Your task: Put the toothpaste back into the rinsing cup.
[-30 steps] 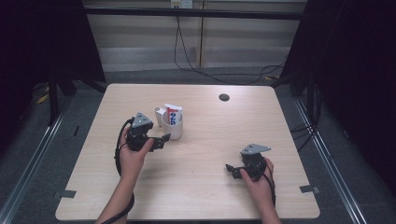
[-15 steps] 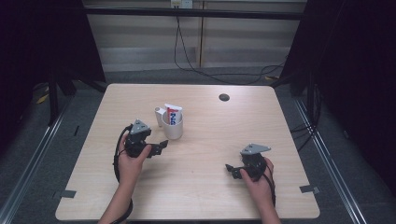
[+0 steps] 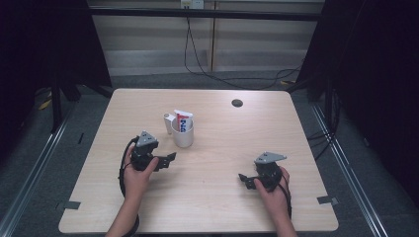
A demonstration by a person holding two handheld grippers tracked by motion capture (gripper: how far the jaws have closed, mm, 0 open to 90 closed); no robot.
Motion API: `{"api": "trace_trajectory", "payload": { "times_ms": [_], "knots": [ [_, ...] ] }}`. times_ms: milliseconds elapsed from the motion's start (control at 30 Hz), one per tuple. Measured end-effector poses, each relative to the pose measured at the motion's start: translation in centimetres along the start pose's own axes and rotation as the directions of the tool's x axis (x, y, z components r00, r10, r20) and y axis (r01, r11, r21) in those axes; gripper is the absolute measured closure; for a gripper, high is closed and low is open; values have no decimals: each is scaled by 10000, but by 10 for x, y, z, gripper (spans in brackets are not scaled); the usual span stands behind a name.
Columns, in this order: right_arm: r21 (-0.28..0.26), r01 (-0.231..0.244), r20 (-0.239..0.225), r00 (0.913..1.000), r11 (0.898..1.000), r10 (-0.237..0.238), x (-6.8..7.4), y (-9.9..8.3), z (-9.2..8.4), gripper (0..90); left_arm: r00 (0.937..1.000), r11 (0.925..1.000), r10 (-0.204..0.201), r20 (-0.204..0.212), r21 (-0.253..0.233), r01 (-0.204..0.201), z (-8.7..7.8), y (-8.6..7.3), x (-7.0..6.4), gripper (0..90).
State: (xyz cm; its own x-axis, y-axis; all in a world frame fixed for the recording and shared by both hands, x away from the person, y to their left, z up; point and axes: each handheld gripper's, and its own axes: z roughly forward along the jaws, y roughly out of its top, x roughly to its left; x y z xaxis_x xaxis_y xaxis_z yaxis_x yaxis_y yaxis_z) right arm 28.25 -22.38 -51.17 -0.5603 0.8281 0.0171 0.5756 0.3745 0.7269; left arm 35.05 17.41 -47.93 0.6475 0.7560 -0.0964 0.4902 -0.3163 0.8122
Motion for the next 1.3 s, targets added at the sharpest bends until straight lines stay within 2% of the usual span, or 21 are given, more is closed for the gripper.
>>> {"api": "trace_trajectory", "payload": {
  "times_ms": [200, 233, 300, 667, 733, 767, 800, 1000, 1300],
  "knots": [
    [-1, -2, 1, 10000, 10000, 2, 0, 0, 0, 170, 10000, 9999, -26, -37, 144, 27, 1, -8, 2, 163],
    [0, 0, -1, 10000, 10000, 0, 0, 0, 0, 170, 9998, 9998, -180, -11, 90, 180, 2, -10, 1, 163],
    [-2, 2, 2, 10000, 10000, -2, 0, 0, 0, 170, 10000, 9997, 14, -31, 262, -13, 1, -13, 2, 162],
    [8, 9, 17, 10000, 10000, -9, 0, 0, 0, 170, 9999, 9990, 65, -142, 449, -59, -1, -26, 4, 163],
    [9, 10, 16, 10000, 10000, -10, 0, 0, 0, 170, 9999, 9989, -25, -166, 466, 33, -1, -28, 4, 163],
    [7, 11, 17, 10000, 10000, -11, 0, 0, 0, 170, 9996, 9985, 116, -263, 547, -101, -2, -30, 5, 163],
    [8, 11, 18, 10000, 10000, -11, 0, 0, 0, 170, 9998, 9987, 19, -216, 502, -8, -1, -31, 5, 164],
    [8, 9, 18, 10000, 10000, -9, 0, 0, 0, 170, 9997, 9981, 34, -236, 609, -20, -3, -34, 6, 163],
    [3, 23, 24, 10000, 10000, -23, 0, 0, 0, 170, 9992, 9964, 253, -309, 823, -227, -6, -39, 7, 164]
  ]
}}
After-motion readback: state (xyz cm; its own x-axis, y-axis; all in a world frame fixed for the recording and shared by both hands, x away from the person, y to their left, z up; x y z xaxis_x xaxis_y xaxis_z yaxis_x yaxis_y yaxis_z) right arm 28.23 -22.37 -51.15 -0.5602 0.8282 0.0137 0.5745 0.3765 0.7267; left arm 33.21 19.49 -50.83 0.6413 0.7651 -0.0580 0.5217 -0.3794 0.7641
